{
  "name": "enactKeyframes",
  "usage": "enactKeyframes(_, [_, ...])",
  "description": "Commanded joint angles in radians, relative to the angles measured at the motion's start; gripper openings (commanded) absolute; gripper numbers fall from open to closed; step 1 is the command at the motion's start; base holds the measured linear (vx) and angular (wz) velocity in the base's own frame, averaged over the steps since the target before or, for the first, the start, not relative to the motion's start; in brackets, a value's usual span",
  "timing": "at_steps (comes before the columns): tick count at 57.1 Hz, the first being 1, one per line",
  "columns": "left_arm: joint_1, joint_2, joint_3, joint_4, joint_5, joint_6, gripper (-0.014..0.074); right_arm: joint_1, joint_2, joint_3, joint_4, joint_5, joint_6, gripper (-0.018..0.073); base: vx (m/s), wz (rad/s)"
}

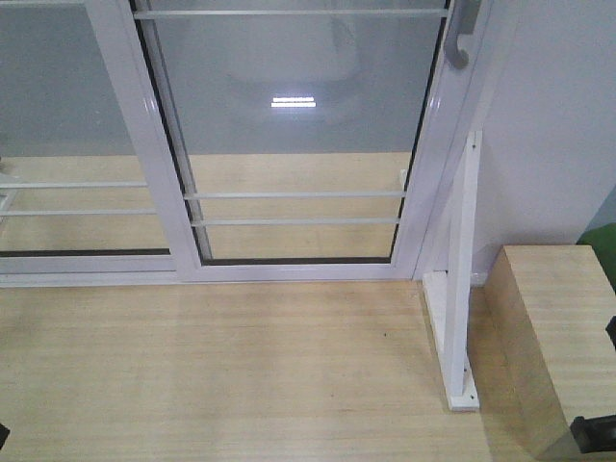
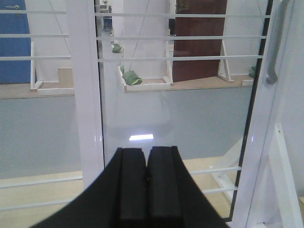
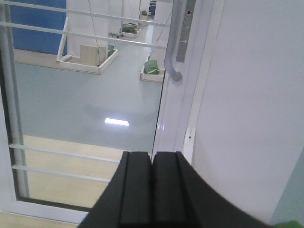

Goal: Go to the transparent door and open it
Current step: 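Drive the base up close to the glass door and stop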

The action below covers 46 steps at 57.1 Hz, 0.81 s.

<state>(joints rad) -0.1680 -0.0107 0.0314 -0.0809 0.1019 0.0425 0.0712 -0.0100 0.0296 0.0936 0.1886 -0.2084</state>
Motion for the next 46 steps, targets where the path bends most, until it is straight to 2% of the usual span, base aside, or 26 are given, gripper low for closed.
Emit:
enactKeyframes(1, [-0.002, -0.015, 0.009, -0.003, -0.083, -0.004, -0.0003, -0.004, -0.015, 0.005, -0.004, -0.088, -0.009, -0.0001, 0.44, 0.05])
enactKeyframes(21, [-0.002, -0.015, 0.009, -0.003, -0.083, -0.004, -0.0003, -0.004, -0.015, 0.005, -0.004, -0.088, -0.009, -0.0001, 0.36, -0.01])
enactKeyframes(46, [-0.002, -0.015, 0.009, -0.003, -0.083, -0.004, -0.0003, -0.004, -0.015, 0.005, -0.004, -0.088, -0.009, -0.0001, 0.22, -0.04])
